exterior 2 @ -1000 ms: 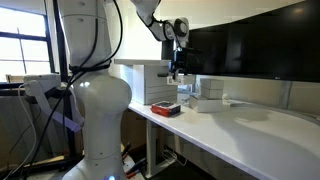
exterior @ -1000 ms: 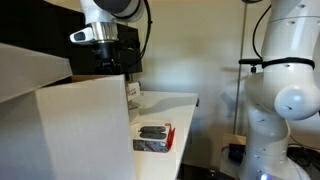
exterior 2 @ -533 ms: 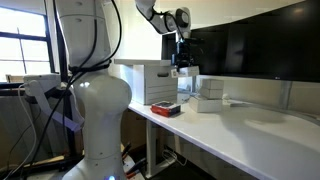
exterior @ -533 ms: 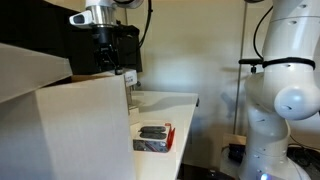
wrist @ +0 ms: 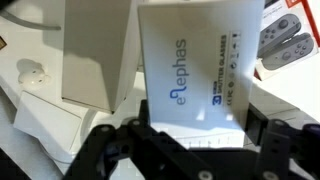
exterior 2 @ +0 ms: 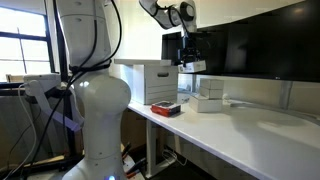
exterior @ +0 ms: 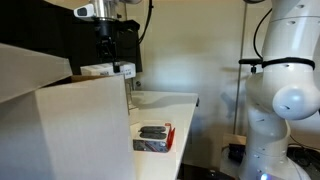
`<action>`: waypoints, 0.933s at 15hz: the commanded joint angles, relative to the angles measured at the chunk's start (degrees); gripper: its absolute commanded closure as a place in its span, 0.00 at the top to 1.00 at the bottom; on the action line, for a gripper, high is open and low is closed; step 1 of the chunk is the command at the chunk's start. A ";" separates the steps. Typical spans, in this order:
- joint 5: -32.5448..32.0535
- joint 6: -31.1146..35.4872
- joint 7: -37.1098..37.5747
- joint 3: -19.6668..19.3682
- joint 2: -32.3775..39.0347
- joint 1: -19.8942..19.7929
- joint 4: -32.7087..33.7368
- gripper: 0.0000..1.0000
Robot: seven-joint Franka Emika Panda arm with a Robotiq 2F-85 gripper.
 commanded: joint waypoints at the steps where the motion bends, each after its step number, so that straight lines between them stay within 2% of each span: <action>1: -1.64 1.36 3.64 0.00 0.56 -1.26 1.55 0.61; 14: 0.23 4.58 7.86 -2.99 3.75 -3.92 4.39 0.61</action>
